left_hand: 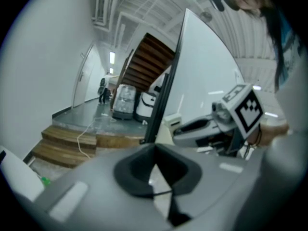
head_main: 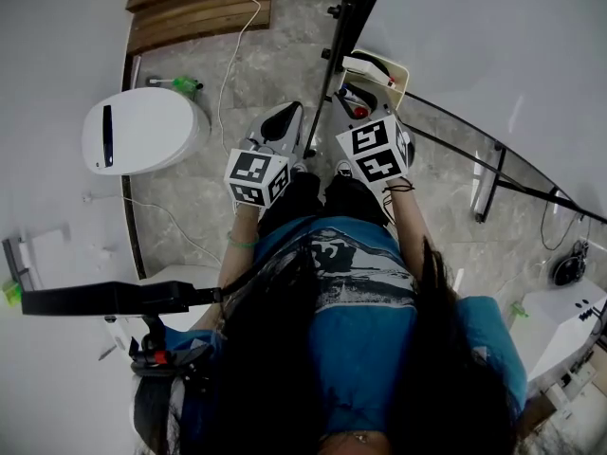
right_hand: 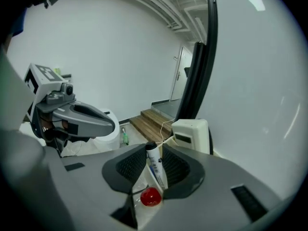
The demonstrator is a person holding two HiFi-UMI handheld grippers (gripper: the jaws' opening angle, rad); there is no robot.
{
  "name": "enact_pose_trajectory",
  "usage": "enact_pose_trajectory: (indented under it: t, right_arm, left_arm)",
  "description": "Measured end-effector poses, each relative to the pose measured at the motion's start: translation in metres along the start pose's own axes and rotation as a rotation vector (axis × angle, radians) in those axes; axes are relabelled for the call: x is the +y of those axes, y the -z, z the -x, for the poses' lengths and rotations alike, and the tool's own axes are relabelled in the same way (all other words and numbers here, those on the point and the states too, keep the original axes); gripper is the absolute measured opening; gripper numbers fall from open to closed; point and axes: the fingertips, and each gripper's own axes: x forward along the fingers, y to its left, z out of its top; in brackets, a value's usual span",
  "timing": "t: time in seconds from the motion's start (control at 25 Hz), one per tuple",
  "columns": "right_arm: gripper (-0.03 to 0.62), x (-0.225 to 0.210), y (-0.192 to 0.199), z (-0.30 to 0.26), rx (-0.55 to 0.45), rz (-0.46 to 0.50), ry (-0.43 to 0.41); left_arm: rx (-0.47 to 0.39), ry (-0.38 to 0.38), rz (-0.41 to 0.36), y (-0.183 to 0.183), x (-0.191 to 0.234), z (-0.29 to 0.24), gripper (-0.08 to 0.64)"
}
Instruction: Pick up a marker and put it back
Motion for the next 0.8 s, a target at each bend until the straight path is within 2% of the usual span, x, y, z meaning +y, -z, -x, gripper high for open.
enact_pose_trajectory:
  t: [0.52, 0.8]
  right_arm:
    - [0.083, -0.05, -0.033, 0.065, -0.313, -0.297, 0.142]
    - [0.083, -0.069, -0.041, 0.112, -0.412, -0.349, 0.207]
  left_arm:
    - [0.008, 0.088, -0.044, -0.004, -0.017, -0.006, 0.003]
    - [0.011, 0.136, -0.057, -0.008, -0.033, -0.014, 0.005]
